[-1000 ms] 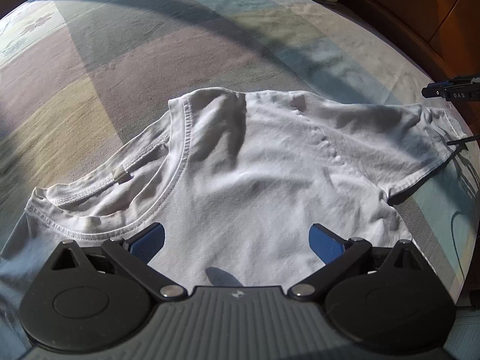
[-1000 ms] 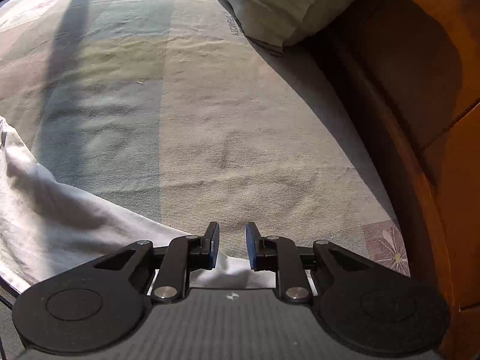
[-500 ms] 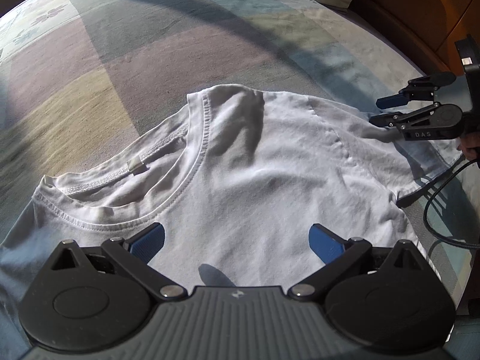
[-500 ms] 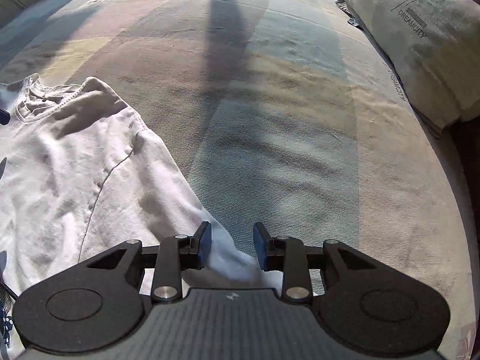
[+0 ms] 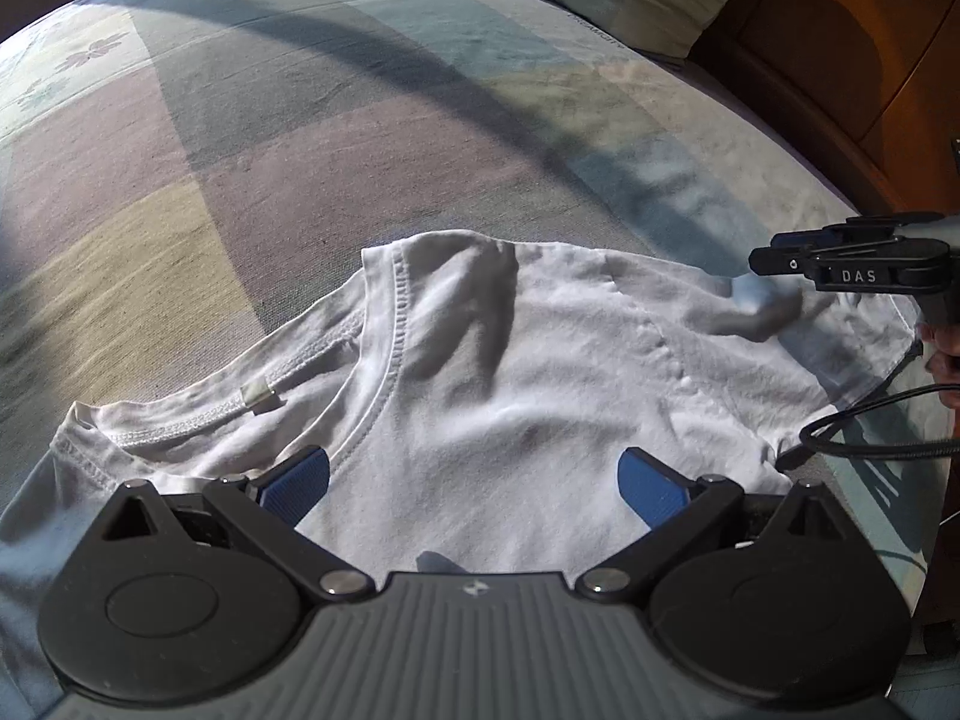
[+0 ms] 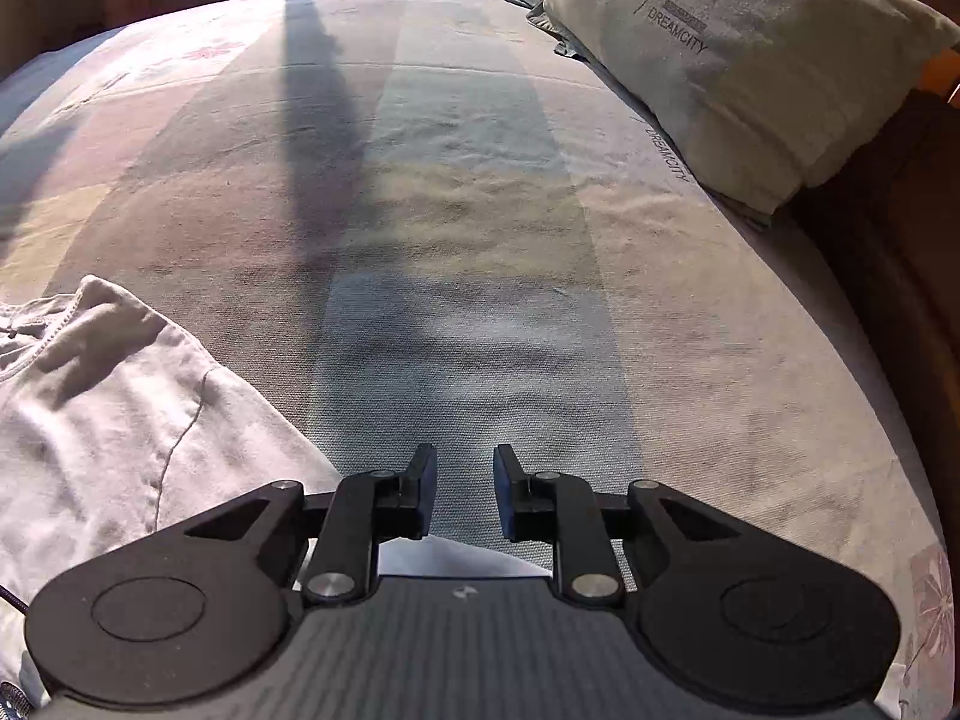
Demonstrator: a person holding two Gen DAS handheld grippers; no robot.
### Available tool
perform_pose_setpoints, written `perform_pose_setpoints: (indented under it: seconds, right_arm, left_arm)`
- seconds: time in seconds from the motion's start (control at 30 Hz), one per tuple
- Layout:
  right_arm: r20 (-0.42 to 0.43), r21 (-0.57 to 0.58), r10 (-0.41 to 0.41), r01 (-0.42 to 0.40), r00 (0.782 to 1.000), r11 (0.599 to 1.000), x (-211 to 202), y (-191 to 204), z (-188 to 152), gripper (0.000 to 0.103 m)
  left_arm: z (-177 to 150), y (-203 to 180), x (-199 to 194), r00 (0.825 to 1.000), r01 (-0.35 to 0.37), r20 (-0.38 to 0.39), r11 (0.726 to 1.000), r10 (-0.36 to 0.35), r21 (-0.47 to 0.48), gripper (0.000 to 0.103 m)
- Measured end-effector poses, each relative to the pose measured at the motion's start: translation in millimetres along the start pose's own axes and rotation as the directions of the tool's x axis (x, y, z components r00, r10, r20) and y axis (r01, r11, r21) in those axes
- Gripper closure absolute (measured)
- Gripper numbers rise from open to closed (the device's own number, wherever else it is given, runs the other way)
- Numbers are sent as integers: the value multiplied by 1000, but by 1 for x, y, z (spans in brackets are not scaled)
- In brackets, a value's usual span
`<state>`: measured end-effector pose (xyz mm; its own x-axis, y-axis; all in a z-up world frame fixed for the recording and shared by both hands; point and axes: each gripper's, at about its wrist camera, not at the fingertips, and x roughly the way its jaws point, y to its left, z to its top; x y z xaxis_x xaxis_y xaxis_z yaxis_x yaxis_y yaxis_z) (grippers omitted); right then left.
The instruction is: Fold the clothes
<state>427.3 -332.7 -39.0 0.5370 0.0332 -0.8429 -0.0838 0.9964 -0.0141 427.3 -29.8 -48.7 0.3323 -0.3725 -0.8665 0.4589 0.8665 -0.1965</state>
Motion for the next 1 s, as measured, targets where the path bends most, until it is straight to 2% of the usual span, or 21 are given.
perform_pose_setpoints:
  seconds: [0.03, 0.1, 0.13, 0.17, 0.23, 0.3, 0.37, 0.43, 0.53, 0.6, 0.63, 0.73, 0.8, 0.87, 0.93, 1.0]
  right_arm:
    - [-25, 43, 19, -17, 1000, 999, 0, 4, -7, 56]
    - [-60, 83, -8, 13, 998, 996, 15, 12, -19, 56]
    - [-43, 122, -12, 18, 999, 992, 24, 11, -21, 55]
    - [-21, 165, -16, 19, 1000, 986, 34, 9, -22, 47]
    - [41, 212, -26, 16, 999, 977, 46, 2, -11, 39]
    - [49, 243, -30, 18, 998, 970, 51, -9, 0, 39]
    - [50, 276, -27, 12, 998, 961, 40, -20, 5, 39]
    - [60, 269, -46, 28, 997, 963, 12, -26, -12, 37]
    - [47, 241, -54, 41, 997, 970, -22, -31, -48, 28]
    - [27, 227, -56, 49, 998, 973, -27, -36, -71, 16]
    - [19, 223, -67, 61, 998, 973, -24, -39, -80, 12]
    - [-23, 197, -69, 72, 997, 978, -11, -50, -103, 11]
    - [-11, 162, -96, 97, 995, 982, -17, -58, -118, 10]
    - [-63, 239, -160, 170, 985, 956, -28, -76, -132, 5]
    - [-75, 317, -182, 197, 980, 928, -42, -95, -139, 5]
    - [-26, 322, -229, 225, 973, 920, -48, -109, -135, 5]
  left_arm:
    - [1, -1, 2, 1000, -3, 2, 1000, 3, -5, 2]
    - [3, -1, 4, 1000, 0, -1, 1000, 0, -20, 2]
    - [3, -2, 5, 1000, 4, -4, 1000, -4, -26, 2]
    - [4, -3, 5, 1000, 13, -7, 1000, -13, -24, 2]
    - [8, -8, 3, 1000, 13, -8, 1000, -13, 7, 2]
    - [14, -12, 1, 1000, 12, -5, 999, -12, 46, 2]
    - [24, -18, 0, 1000, 22, 4, 995, -23, 92, 2]
    - [33, -24, 2, 999, 32, 5, 989, -33, 143, 2]
    - [47, -33, 5, 999, 46, 7, 975, -49, 218, 2]
    - [53, -39, 8, 998, 60, 6, 966, -64, 253, 2]
    - [54, -41, 11, 997, 81, -6, 964, -82, 254, 2]
    - [60, -52, 16, 986, 167, -53, 952, -159, 256, 2]
    - [63, -64, 19, 978, 205, -78, 939, -191, 278, 2]
    - [64, -79, 26, 969, 246, -102, 922, -226, 299, 2]
    - [69, -96, 37, 958, 284, -119, 908, -259, 309, 2]
    - [72, -112, 48, 945, 326, -133, 892, -298, 312, 2]
